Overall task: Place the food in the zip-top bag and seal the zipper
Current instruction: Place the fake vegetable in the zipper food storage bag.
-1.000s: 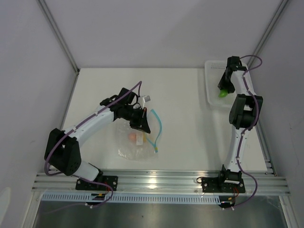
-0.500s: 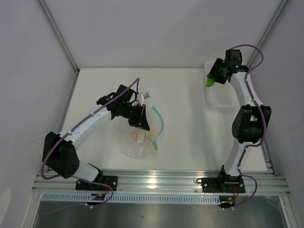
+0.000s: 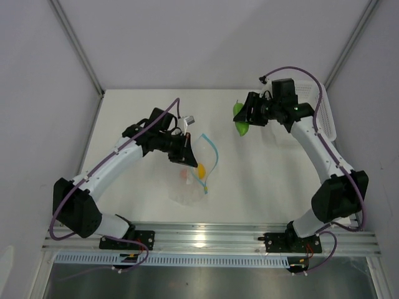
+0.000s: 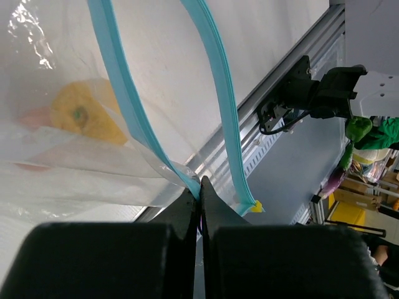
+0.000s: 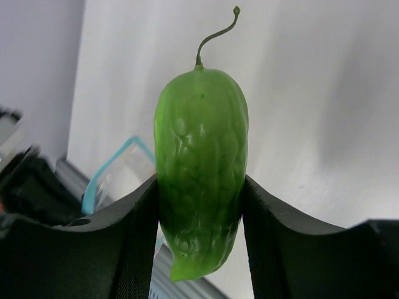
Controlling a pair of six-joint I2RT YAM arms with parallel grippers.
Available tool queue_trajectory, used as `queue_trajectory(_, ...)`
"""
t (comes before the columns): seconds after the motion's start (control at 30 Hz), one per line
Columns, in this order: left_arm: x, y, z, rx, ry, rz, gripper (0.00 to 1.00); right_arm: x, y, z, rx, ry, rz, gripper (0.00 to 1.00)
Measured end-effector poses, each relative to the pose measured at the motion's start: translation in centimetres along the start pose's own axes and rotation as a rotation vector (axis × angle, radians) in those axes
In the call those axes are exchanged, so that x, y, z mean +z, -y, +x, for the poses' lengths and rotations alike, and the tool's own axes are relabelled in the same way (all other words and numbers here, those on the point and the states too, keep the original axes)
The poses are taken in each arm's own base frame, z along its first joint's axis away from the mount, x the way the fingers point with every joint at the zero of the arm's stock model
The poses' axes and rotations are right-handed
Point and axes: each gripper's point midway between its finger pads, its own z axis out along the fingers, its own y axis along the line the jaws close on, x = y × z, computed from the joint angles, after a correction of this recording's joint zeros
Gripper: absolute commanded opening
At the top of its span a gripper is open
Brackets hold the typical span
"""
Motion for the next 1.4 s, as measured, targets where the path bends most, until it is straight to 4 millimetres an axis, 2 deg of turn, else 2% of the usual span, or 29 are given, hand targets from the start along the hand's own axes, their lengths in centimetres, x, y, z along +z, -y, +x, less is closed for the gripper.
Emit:
queue_trajectory(0.1,-0.5,0.3,-0.1,0.017,0.020,0.000,0.00,-2.1,-3.4,2.7,-0.040,-0.046,-0.107,0.00)
queue_trajectory(0.2,-0.9,0.6,-0.4,0.044,0.051,0.003,0.01,-4.0,-6.6,6.4,-0.076,-0.118,-0.201,0.00)
queue_trajectory(0.43,-1.2,0.2,0.8,0.099,0.123,0.022,0.01,-7.0,-11.6,13.6,-0.120,-0.265,-0.327,0.00)
queue_trajectory(0.5,-1.2,-0.1,1.0,0.106,0.137,0.016,0.01,-7.7,-12.5,14.8,-0.092,-0.300,-0.344,0.00)
queue_trajectory(0.67,-1.9,0.3,1.2,0.135,0.178,0.025,0.01,-8.6,-13.9,16.1,0.057,-0.379,-0.356,0.00)
queue_trajectory(0.77,-2.6,0.9,1.3,0.159,0.208,0.039,0.01,-9.0,-15.4,16.9,0.141,-0.434,-0.376,0.00)
queue_trajectory(0.93,-3.2,1.5,1.8,0.201,0.250,0.075,0.01,-8.5,-17.3,18.4,0.255,-0.525,-0.371,0.00)
queue_trajectory(1.2,-2.5,0.4,3.8,0.201,0.245,0.081,0.01,-5.5,-17.1,20.0,0.356,-0.618,-0.269,0.00)
queue_trajectory(1.4,-3.2,0.8,4.3,0.222,0.270,0.094,0.01,-4.7,-17.6,20.7,0.367,-0.642,-0.229,0.00)
